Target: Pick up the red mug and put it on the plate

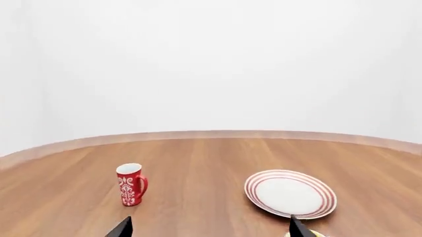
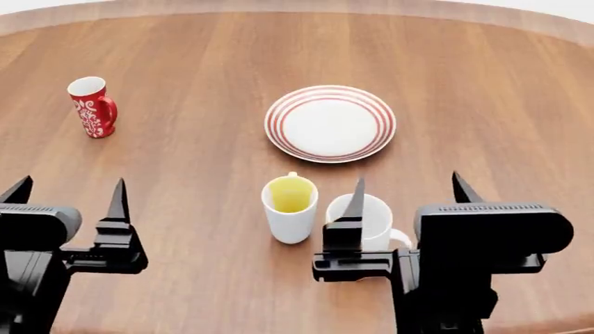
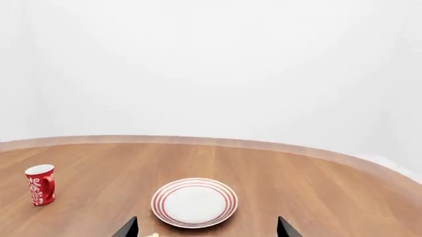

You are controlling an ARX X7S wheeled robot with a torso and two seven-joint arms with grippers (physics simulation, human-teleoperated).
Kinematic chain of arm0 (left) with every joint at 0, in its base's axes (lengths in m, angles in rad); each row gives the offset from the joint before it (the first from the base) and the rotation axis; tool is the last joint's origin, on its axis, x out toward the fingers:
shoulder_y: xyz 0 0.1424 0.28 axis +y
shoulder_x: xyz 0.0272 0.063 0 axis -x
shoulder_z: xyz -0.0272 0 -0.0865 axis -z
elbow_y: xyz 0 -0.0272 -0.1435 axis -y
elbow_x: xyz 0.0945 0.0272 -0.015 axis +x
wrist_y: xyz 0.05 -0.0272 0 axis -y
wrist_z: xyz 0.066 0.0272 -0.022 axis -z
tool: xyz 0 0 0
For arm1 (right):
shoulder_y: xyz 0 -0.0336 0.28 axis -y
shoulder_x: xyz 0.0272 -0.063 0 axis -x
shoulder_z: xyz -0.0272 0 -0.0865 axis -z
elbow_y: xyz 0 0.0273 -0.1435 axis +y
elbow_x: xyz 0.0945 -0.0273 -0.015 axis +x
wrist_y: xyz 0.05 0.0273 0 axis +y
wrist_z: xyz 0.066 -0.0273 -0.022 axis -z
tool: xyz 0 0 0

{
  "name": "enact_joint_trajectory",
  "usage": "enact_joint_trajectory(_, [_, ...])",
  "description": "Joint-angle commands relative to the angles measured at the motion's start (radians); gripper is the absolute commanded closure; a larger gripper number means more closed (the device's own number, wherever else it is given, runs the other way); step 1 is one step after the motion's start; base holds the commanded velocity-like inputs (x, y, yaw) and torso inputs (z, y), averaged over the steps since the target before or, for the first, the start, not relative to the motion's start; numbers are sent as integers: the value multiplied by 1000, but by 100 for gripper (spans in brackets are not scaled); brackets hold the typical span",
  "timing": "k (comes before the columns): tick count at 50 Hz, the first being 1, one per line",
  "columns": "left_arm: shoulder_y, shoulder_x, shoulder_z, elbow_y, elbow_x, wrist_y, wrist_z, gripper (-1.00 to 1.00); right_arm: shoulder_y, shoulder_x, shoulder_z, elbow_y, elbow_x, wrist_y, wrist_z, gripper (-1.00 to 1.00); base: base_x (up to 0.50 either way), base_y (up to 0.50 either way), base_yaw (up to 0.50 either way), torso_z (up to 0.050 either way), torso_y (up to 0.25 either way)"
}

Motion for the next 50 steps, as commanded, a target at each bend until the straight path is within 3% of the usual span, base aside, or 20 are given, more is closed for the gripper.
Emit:
enact_joint_trajectory(1, [-136,-18,-14,118,-37,-181,-22,-100,171,30,5,-133,37,245,16,-100,0,0,0,0,0])
enact_joint_trajectory(14, [-141,-32,-13,107,-47,-173,-30,-100,198,27,-3,-100,25,258,51,-100,0,0,0,0,0])
enact_joint_trajectory(28, [-131,-41,-8,78,-53,-141,-36,-100,208,32,20,-98,19,269,85,-100,0,-484,0,0,0])
enact_joint_trajectory(40, [-114,-48,-12,61,-58,-115,-46,-100,189,49,-27,-82,-6,231,105,-100,0,0,0,0,0])
enact_joint_trajectory(50, [-100,-56,-14,50,-60,-95,-54,-100,189,42,-38,-74,7,223,105,-100,0,467,0,0,0])
